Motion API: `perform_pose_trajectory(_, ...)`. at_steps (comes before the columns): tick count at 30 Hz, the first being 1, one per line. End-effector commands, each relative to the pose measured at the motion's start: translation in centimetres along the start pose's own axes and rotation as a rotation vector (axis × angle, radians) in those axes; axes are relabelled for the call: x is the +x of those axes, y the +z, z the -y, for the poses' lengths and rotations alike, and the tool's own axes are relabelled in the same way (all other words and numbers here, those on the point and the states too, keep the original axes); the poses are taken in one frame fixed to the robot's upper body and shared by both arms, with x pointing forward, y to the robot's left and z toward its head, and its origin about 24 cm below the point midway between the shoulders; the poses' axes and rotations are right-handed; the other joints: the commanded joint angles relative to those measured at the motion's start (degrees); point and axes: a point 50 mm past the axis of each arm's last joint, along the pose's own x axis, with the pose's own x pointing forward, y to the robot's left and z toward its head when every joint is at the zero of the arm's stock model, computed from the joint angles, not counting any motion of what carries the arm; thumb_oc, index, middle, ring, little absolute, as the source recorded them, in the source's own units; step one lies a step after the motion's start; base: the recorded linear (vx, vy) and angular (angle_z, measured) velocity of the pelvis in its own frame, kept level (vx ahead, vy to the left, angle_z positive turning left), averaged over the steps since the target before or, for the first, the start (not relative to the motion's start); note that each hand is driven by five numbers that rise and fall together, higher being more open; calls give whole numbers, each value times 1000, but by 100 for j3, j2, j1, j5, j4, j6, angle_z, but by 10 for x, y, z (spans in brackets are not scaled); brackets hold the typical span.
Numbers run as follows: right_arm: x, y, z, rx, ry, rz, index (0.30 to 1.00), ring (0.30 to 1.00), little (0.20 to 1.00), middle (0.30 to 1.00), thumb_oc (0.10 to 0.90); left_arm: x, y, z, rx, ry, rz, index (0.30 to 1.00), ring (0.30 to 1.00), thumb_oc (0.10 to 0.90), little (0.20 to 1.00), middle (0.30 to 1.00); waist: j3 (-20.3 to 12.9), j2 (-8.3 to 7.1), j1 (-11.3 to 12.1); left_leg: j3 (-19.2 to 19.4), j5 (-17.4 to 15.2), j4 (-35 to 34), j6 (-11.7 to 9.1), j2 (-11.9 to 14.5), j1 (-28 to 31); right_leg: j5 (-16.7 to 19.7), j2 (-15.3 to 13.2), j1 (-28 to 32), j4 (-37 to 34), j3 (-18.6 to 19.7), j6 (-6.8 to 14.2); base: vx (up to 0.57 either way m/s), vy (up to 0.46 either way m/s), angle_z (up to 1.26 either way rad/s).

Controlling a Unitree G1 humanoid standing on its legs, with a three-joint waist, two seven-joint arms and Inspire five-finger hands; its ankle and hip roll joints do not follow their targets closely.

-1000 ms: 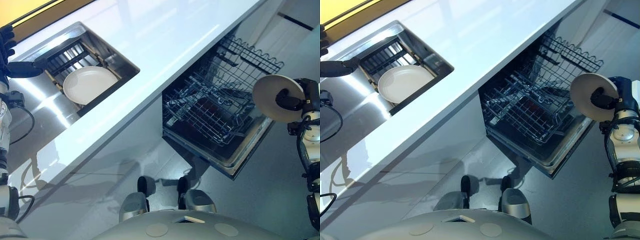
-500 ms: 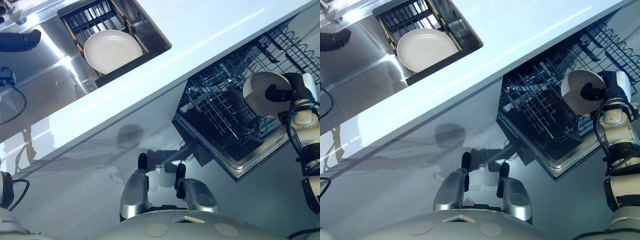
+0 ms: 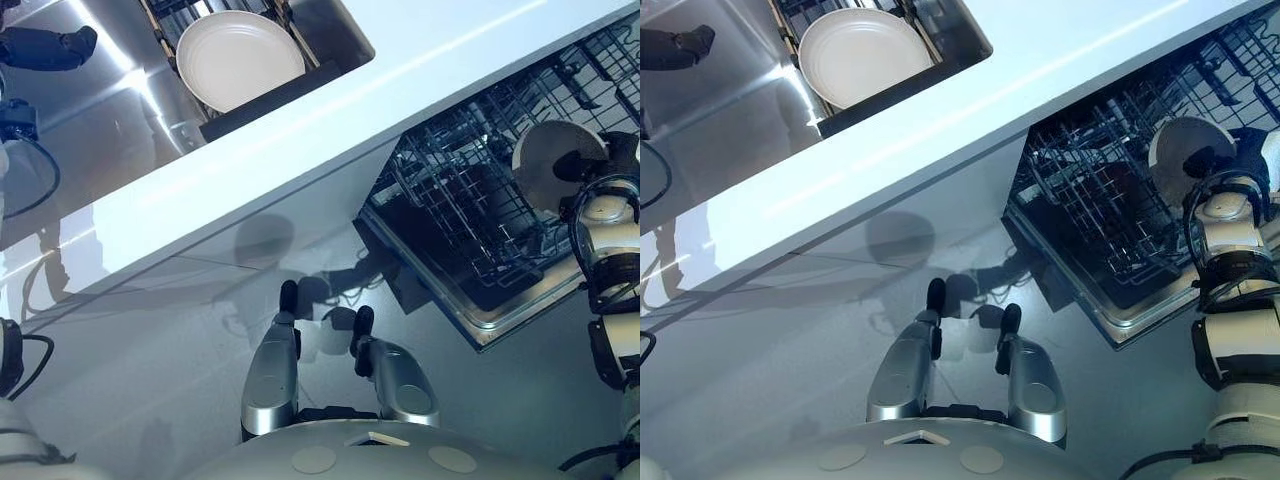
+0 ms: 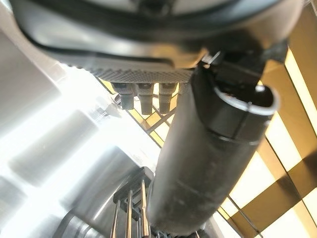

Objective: Pick up plates and place into dishwasher.

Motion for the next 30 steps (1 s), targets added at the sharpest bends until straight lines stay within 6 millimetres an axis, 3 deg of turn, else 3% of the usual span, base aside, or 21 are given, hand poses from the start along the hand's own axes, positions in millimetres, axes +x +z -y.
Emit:
perform_pose_trajectory(1,3,57,23,73,-157,234,900,900,900,900,800,7,48,-37,-43,147,200,900,900,800,900,900,-695,123,-89,452,-263,-314,-53,-111,178,-599,117,-75,486,134,-44,0,0,0)
perform_pose_trajectory(7,-8,74,17,168,-182,361,900,900,900,900,800,-1,31,-33,-56,141,166,900,900,800,900,900,-821,45,-140,587,-320,-331,-28,-135,318,-496,158,48,283,200,7,3,20,-3)
perform_pose_trajectory(15,-14,61,13,171,-152,365,900,900,900,900,800,-10,15,-26,-62,110,120,900,900,800,900,900,-998,-38,-210,726,-369,-408,2,-140,576,-444,198,274,102,254,48,21,30,-11)
perform_pose_trajectory(23,-26,66,18,337,-173,424,900,900,900,900,800,-18,8,-17,-61,66,116,900,900,800,900,900,-1251,-67,-319,863,-432,-517,35,-162,911,-409,208,547,-66,308,99,-1,73,-9)
perform_pose_trajectory(30,-50,78,23,303,-191,608,900,900,900,900,800,-18,12,-6,-14,2,101,900,900,800,900,900,-1550,-18,-583,1000,-565,-606,114,-261,1271,-357,129,727,-137,438,235,-33,185,-10)
